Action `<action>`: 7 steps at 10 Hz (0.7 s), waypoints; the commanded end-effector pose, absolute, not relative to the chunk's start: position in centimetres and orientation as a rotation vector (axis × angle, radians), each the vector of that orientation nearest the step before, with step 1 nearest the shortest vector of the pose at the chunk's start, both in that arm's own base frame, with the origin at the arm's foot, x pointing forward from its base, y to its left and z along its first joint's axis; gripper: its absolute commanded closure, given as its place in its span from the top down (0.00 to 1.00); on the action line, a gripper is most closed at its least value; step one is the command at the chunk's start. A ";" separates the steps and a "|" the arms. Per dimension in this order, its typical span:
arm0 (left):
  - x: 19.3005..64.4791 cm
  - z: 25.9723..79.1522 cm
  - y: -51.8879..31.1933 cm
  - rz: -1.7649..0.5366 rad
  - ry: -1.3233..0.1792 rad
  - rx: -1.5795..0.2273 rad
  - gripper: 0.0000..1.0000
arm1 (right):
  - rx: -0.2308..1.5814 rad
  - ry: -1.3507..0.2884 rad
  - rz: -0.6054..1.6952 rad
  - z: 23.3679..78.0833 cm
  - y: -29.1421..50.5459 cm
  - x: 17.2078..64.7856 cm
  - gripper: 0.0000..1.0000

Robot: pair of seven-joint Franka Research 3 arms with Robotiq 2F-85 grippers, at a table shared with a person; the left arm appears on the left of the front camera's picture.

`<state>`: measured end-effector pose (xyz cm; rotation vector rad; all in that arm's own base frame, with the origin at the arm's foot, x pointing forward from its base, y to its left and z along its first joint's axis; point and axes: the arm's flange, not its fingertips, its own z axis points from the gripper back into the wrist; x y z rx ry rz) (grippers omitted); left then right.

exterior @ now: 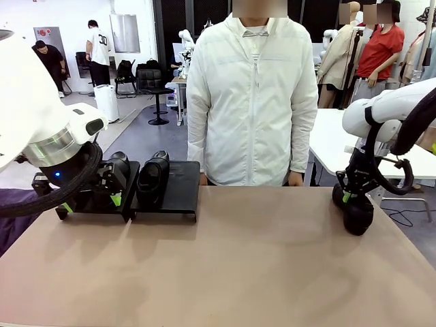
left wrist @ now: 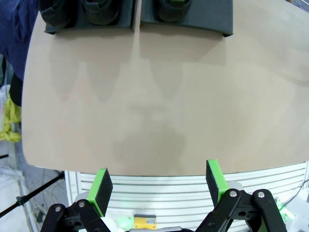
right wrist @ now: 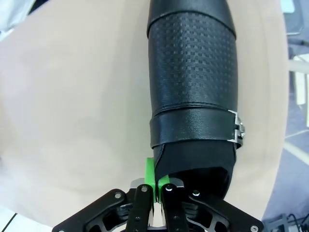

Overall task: Organize the shoes by placing them on the stand.
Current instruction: Pick up one Shoe and place it in the middle of the table.

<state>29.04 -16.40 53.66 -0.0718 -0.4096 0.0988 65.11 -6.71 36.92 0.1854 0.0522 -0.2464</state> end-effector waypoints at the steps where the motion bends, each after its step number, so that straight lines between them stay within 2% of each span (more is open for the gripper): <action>1: 29.0 53.7 -16.2 0.089 -0.406 -0.069 1.00 | 0.254 0.042 -0.218 39.1 -6.5 62.4 0.00; 2: 29.0 53.7 -16.2 0.089 -0.406 -0.069 1.00 | 0.319 0.018 -0.240 41.5 -5.9 60.1 0.00; 4: 29.0 53.7 -16.2 0.089 -0.406 -0.069 1.00 | 0.405 -0.019 -0.259 47.6 -3.0 52.0 0.00; 5: 29.0 53.7 -16.2 0.089 -0.406 -0.069 1.00 | 0.426 -0.003 -0.249 49.2 -0.6 46.6 0.00; 7: 29.0 53.7 -16.2 0.089 -0.406 -0.069 1.00 | 0.383 -0.008 -0.301 49.3 1.8 39.4 0.00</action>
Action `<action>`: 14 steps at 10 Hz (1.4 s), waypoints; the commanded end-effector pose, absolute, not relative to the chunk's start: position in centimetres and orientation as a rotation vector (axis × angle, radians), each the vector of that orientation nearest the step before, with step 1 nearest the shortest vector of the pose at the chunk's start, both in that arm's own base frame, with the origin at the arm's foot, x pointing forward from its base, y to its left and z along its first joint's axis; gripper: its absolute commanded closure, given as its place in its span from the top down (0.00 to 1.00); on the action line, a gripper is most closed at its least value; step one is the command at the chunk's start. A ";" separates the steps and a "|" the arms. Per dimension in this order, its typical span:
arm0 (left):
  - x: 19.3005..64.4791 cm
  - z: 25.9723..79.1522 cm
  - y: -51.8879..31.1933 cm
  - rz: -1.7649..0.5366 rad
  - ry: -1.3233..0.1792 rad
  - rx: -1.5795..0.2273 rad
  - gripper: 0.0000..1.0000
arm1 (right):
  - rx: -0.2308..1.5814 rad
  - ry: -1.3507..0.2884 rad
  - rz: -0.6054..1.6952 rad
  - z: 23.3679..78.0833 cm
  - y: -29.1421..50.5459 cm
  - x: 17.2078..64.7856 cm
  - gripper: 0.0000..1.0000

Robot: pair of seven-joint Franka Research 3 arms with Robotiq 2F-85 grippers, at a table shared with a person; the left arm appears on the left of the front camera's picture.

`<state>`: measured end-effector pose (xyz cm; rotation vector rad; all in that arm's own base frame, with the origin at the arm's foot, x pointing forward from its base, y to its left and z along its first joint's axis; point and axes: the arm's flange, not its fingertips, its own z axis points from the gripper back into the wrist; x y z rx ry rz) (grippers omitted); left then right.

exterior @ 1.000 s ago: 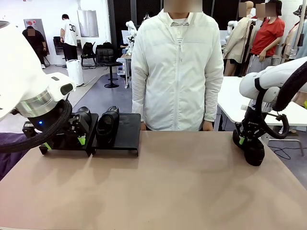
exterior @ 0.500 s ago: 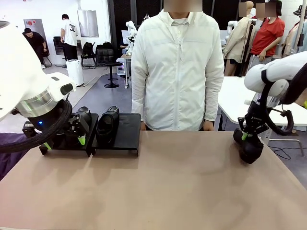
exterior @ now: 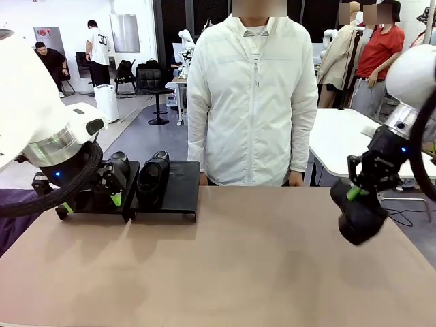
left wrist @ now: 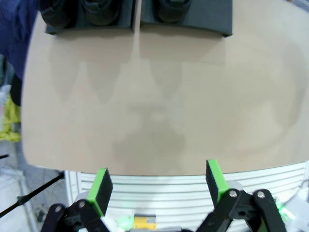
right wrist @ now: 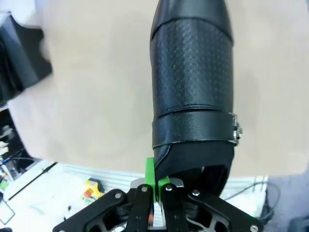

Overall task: Organize the shoes by placing them on the stand.
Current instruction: Pick up one Shoe and place it in the middle of the table.

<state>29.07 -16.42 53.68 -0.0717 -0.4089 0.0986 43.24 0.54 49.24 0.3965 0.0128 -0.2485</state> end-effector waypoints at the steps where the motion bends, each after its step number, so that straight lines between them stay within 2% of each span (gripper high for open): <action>1: 29.0 53.7 -16.2 0.089 -0.406 -0.069 1.00 | 0.362 -0.031 -0.357 48.9 2.1 36.6 0.00; 3: 29.0 53.7 -16.2 0.089 -0.406 -0.069 1.00 | 0.334 -0.067 -0.293 48.4 2.2 33.6 0.00; 4: 29.0 53.7 -16.2 0.089 -0.406 -0.069 1.00 | 0.375 0.000 -0.308 48.2 2.0 35.7 0.00; 6: 29.0 53.7 -16.2 0.089 -0.406 -0.069 1.00 | 0.375 0.000 -0.308 48.2 2.0 35.7 0.00; 7: 29.0 53.7 -16.2 0.089 -0.406 -0.069 1.00 | 0.366 -0.009 -0.305 47.6 2.2 33.6 0.00; 9: 29.0 53.7 -16.2 0.089 -0.406 -0.069 1.00 | 0.242 -0.086 -0.105 45.9 12.2 33.2 0.00; 11: 29.0 53.7 -16.2 0.089 -0.406 -0.069 1.00 | 0.173 -0.024 0.004 43.4 18.8 32.7 0.00; 14: 29.0 53.7 -16.2 0.089 -0.406 -0.069 1.00 | 0.123 -0.034 0.227 40.0 27.7 33.8 0.00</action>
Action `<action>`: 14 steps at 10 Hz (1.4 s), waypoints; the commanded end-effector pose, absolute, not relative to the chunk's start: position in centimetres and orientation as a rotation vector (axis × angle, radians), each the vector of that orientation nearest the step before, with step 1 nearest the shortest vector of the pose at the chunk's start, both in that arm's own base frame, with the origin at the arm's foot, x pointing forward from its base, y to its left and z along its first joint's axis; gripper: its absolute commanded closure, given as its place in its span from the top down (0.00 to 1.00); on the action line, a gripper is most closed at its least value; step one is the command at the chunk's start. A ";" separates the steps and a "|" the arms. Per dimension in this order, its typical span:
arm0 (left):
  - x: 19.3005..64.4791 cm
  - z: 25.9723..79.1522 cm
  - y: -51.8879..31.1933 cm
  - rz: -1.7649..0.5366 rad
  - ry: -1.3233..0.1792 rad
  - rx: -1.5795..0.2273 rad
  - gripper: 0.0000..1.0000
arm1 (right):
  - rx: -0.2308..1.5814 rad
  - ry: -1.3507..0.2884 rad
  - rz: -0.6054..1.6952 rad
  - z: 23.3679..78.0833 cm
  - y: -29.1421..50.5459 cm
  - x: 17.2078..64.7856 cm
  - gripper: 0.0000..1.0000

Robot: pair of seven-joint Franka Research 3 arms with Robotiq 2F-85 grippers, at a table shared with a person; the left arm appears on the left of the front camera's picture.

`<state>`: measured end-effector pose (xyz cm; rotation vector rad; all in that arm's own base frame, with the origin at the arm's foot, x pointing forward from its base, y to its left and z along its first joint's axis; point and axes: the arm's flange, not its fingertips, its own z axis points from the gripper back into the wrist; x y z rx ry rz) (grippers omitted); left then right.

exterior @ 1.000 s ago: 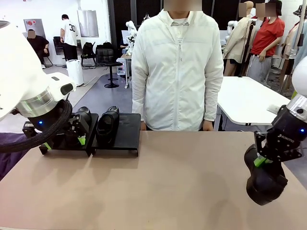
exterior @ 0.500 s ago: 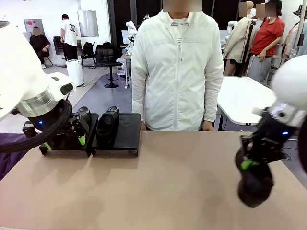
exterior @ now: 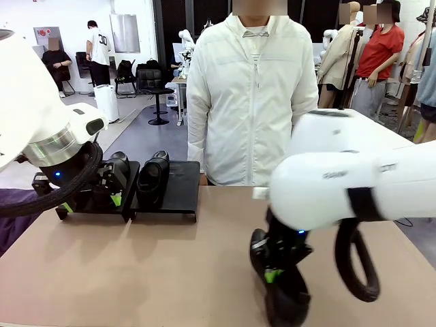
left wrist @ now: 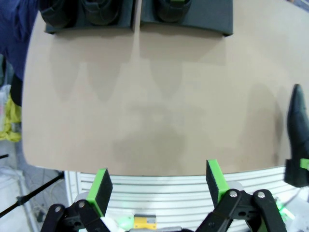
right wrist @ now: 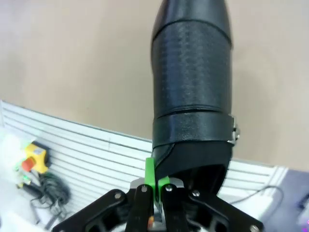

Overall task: Organize the shoes by placing them on the stand.
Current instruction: Pick up one Shoe and place it in the middle of the table.

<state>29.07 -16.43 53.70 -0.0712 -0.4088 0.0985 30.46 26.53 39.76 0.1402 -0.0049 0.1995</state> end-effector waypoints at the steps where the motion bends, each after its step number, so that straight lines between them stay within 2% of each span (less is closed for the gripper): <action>1: 29.0 53.7 -16.2 0.089 -0.406 -0.069 1.00 | 0.126 -0.057 0.210 39.1 30.2 35.1 0.00; 3: 29.0 53.7 -16.2 0.089 -0.406 -0.069 1.00 | 0.192 -0.048 0.122 38.4 34.1 37.3 0.00; 6: 29.0 53.7 -16.2 0.089 -0.406 -0.069 1.00 | 0.238 -0.081 -0.045 38.4 36.0 39.7 0.00; 13: 29.0 53.7 -16.2 0.089 -0.406 -0.069 1.00 | 0.130 -0.060 -0.051 38.7 34.7 40.0 0.00; 14: 29.0 53.7 -16.2 0.089 -0.406 -0.069 1.00 | 0.137 -0.052 -0.045 38.2 34.8 40.0 0.08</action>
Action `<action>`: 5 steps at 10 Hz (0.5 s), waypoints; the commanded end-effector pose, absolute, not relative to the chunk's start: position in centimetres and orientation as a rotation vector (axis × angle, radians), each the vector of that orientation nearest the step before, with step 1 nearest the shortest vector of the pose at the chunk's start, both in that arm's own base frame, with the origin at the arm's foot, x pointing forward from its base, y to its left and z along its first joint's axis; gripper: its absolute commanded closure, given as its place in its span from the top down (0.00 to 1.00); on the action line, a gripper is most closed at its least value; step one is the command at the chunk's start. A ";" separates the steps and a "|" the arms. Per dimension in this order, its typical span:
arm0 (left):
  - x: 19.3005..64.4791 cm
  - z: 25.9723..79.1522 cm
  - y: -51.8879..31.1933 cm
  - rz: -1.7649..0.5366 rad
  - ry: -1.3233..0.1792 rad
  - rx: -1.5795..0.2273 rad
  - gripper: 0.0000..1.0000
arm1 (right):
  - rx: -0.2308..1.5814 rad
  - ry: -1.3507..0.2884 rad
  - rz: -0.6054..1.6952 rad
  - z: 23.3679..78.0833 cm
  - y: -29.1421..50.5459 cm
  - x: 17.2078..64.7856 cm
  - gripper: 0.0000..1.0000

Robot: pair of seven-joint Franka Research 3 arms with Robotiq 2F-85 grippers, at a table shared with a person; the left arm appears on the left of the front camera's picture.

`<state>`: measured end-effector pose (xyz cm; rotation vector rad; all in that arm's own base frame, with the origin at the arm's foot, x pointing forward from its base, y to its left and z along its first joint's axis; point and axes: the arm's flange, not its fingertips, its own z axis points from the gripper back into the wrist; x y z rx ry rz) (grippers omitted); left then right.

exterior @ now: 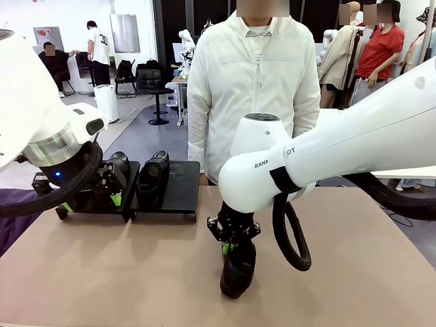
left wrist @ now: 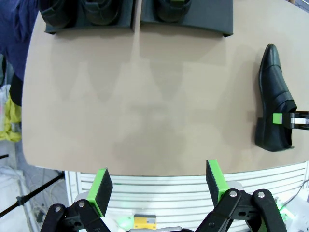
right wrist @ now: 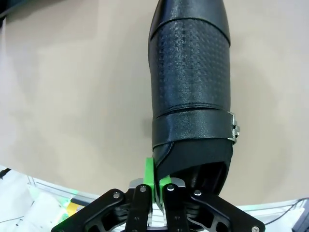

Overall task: Organize the shoes by placing them on the stand.
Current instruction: Pick up one Shoe and place it in the middle of the table.

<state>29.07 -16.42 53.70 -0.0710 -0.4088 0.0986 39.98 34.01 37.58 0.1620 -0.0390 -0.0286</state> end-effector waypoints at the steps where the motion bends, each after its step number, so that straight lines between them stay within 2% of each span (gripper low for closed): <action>1: 29.0 53.7 -16.2 0.089 -0.406 -0.069 1.00 | 0.157 -0.042 -0.035 38.1 34.8 39.9 0.67; 2: 29.0 53.7 -16.2 0.089 -0.406 -0.069 1.00 | 0.187 -0.040 -0.023 38.6 34.5 39.7 1.00; 5: 29.0 53.7 -16.2 0.089 -0.406 -0.069 1.00 | 0.291 0.047 0.035 41.7 32.3 38.6 1.00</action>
